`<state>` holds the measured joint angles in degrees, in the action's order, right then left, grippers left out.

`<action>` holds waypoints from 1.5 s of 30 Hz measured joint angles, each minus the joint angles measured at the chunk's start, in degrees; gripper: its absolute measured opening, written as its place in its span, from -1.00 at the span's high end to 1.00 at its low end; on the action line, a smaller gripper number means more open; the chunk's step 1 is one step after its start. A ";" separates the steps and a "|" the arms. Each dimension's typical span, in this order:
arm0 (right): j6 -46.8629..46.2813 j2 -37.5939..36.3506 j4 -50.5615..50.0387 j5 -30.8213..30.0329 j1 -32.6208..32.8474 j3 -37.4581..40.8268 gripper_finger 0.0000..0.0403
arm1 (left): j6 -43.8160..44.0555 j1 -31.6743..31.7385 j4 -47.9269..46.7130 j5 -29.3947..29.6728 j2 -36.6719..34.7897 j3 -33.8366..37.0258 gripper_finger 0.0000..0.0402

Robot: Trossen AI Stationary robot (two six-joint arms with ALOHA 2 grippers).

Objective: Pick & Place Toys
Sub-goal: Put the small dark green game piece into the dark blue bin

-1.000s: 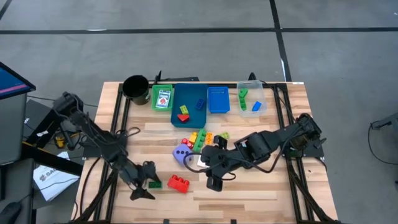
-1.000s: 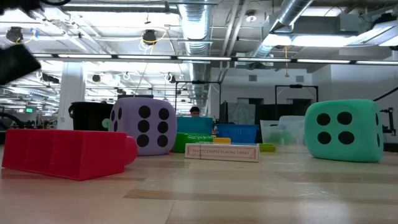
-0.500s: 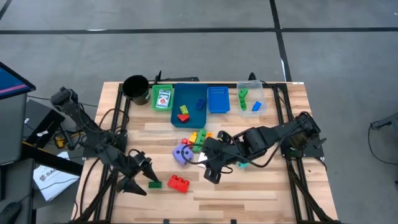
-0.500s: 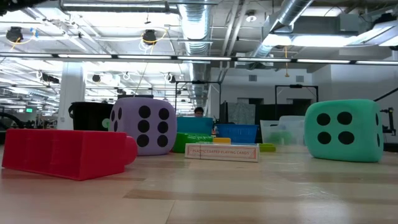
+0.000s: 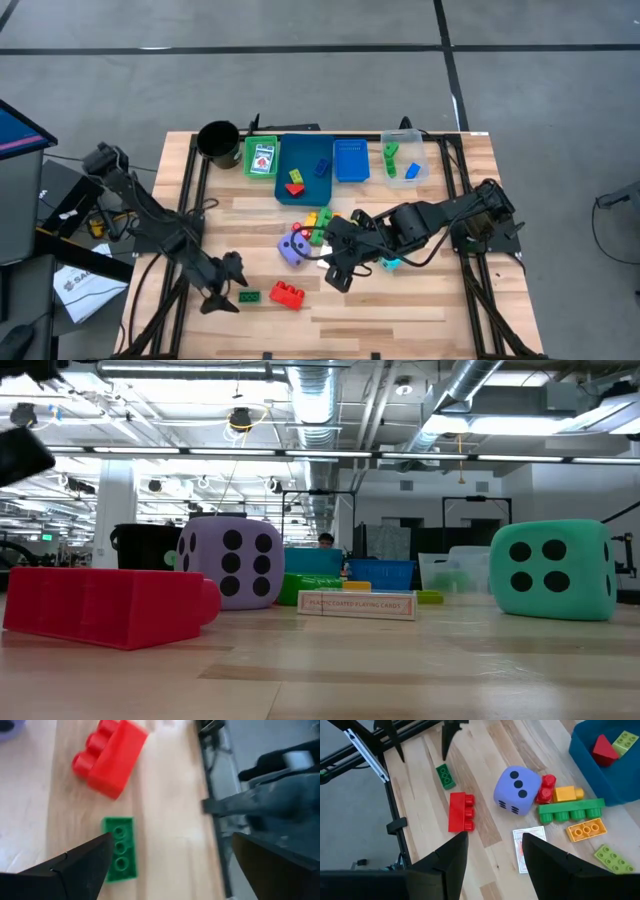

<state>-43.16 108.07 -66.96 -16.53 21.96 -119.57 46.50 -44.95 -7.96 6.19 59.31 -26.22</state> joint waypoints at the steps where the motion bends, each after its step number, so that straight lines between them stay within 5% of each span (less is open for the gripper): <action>1: 0.01 0.00 0.01 -0.02 -0.02 0.00 0.09 | 0.00 0.00 0.03 0.44 1.66 0.00 -0.97; 15: 0.04 0.00 -0.23 -0.02 0.00 0.00 0.09 | 0.87 -0.02 1.90 2.32 19.05 -0.19 -0.97; 25: 0.24 0.00 -0.40 -0.04 0.04 0.00 0.09 | 0.87 -0.02 1.98 3.41 19.69 -0.20 -0.95; 45: 0.22 0.00 -0.59 -0.07 0.15 -0.02 0.09 | 0.26 -0.02 -1.28 4.60 19.83 -0.07 -0.44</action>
<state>-42.94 108.07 -67.55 -16.60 22.11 -119.59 46.76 -44.97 -9.24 10.78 79.13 -26.28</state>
